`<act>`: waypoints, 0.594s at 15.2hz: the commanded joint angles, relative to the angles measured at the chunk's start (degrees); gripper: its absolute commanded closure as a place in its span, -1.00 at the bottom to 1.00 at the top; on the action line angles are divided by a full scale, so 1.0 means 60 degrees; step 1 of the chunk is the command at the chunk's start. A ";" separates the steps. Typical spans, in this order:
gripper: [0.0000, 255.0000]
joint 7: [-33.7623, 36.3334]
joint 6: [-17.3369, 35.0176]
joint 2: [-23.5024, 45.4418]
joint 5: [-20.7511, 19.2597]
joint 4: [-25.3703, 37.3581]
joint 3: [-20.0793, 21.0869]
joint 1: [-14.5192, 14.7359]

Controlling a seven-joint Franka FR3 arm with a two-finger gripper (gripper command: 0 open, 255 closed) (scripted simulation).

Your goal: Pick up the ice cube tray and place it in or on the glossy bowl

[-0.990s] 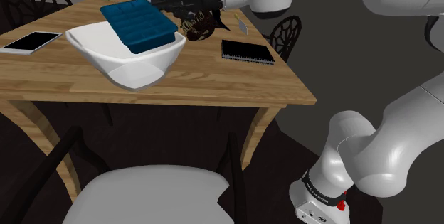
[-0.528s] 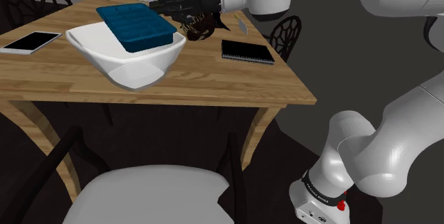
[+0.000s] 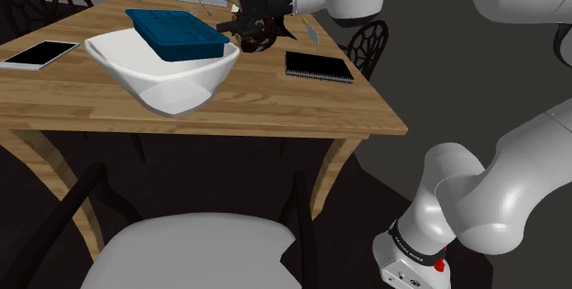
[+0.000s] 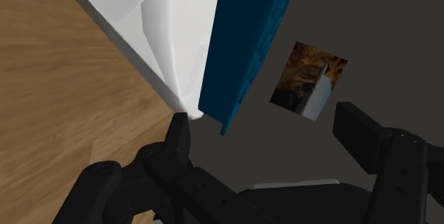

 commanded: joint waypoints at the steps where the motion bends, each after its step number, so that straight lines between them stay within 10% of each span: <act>1: -1.00 0.0250 -0.0211 -0.0549 -0.0399 -0.0382 -0.0055 -0.0202; 9: -1.00 0.0376 -0.0329 -0.0795 -0.0588 -0.0531 -0.0078 -0.0315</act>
